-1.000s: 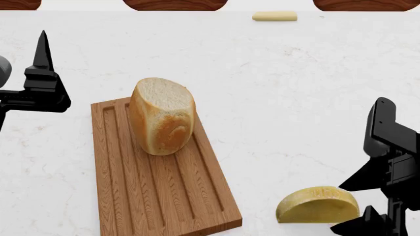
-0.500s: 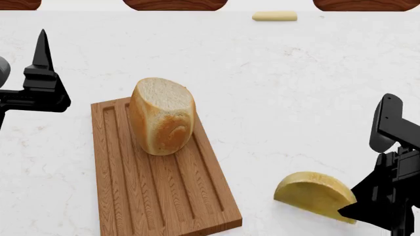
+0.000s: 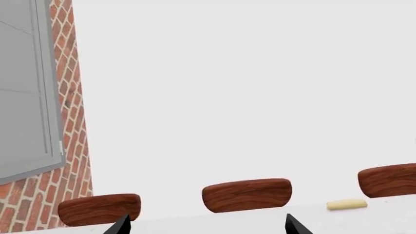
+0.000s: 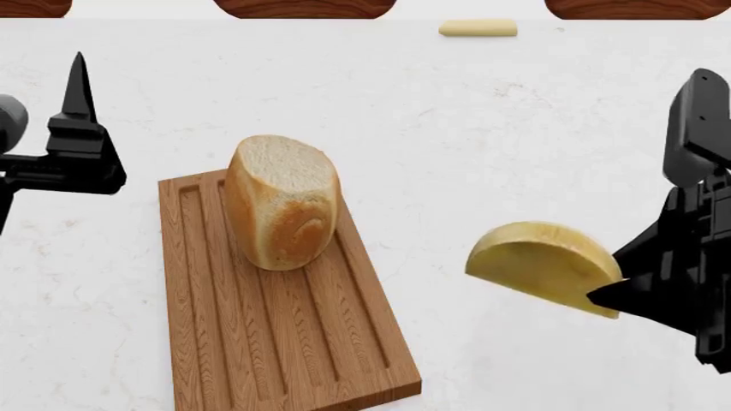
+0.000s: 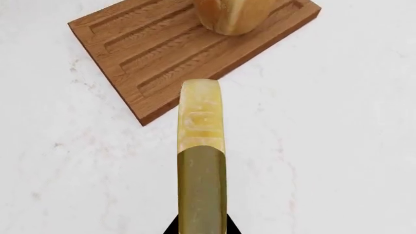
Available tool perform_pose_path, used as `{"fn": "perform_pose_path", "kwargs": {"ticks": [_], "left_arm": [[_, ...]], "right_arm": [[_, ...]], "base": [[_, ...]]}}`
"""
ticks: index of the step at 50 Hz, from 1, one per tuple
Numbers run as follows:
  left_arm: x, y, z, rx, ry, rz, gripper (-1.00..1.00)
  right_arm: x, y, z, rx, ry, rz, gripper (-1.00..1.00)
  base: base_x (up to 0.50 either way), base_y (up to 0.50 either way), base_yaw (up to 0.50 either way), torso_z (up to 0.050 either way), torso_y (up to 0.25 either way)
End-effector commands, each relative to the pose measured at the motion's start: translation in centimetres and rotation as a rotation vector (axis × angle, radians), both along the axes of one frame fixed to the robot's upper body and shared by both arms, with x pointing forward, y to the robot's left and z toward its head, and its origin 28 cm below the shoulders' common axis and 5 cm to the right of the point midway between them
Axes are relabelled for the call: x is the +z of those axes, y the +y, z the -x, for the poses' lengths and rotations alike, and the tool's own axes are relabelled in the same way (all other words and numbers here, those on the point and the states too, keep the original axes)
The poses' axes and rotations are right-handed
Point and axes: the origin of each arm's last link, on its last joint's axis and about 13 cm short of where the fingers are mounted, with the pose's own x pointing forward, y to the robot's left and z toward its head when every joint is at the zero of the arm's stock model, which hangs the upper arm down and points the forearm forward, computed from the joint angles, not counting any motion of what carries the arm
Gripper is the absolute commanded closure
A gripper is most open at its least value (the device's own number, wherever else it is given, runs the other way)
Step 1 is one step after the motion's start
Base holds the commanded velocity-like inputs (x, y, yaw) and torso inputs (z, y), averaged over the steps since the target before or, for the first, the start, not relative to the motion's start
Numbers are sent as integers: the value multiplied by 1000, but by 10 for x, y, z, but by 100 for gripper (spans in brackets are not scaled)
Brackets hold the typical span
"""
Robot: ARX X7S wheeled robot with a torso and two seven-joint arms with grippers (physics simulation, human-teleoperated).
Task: Pick up the wedge of cheese and place it on the slice of bread to prepare a simple cheese on bread dish.
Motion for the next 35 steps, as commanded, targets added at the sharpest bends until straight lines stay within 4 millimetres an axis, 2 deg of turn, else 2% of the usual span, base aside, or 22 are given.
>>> {"fn": "perform_pose_path", "kwargs": {"ticks": [1,13,22,26,35], "left_arm": [[-3,1,0,10,33,-2,-100],[-3,1,-1,13,34,-1,-100],[-2,1,0,12,37,-1,-100],[-3,1,-1,8,39,0,-100],[-3,1,-1,8,36,3,-100]], "right_arm": [[-4,0,-1,16,10,20,100],[-1,1,-2,14,0,25,100],[12,1,-14,-22,-85,135,100],[29,7,-17,-26,-150,136,100],[43,19,-23,-39,-252,201,100]], "base": [[0,0,0,0,0],[0,0,0,0,0],[0,0,0,0,0],[0,0,0,0,0],[0,0,0,0,0]]}}
